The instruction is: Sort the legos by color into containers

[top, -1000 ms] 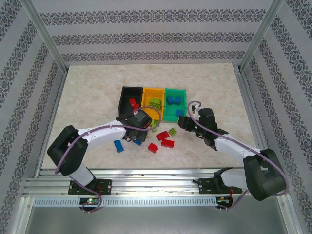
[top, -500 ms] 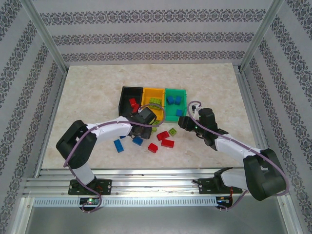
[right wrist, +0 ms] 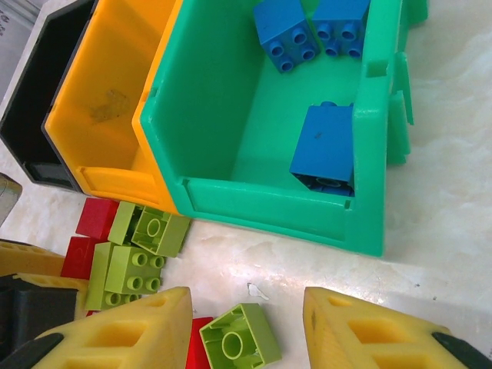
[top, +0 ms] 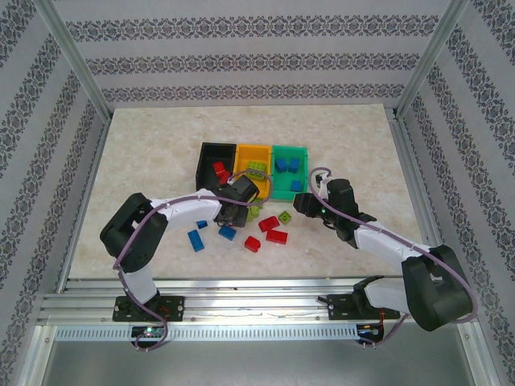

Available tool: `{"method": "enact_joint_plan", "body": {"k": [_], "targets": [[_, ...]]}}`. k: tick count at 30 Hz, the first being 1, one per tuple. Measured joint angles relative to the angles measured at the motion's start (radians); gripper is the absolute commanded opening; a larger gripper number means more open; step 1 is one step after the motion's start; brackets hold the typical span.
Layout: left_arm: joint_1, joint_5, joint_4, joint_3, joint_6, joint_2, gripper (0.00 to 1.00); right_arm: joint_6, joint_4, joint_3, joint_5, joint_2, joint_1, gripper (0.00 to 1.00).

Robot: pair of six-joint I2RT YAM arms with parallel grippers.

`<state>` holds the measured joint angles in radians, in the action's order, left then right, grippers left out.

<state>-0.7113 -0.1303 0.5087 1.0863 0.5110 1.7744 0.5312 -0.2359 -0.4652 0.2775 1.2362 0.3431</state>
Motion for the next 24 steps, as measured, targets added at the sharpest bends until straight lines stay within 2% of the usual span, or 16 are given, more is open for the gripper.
{"method": "enact_joint_plan", "body": {"k": [2,4,6,16,24], "targets": [[0.003,-0.002,-0.001,-0.002,0.002,-0.001,0.44,0.0,0.0,0.0,0.0,0.0,0.0,0.43],[0.008,-0.002,0.0,-0.009,0.006,-0.001,0.35,0.0,0.0,0.0,0.0,0.0,0.0,0.43],[0.013,-0.002,-0.002,-0.011,0.011,-0.004,0.31,0.0,0.0,0.0,0.0,0.0,0.0,0.43],[0.059,0.006,-0.009,-0.037,-0.002,-0.13,0.31,0.0,0.0,-0.001,0.0,0.0,0.0,0.43],[0.24,0.079,-0.008,0.057,-0.068,-0.186,0.32,0.0,0.0,-0.004,0.0,0.0,0.0,0.43]]}}
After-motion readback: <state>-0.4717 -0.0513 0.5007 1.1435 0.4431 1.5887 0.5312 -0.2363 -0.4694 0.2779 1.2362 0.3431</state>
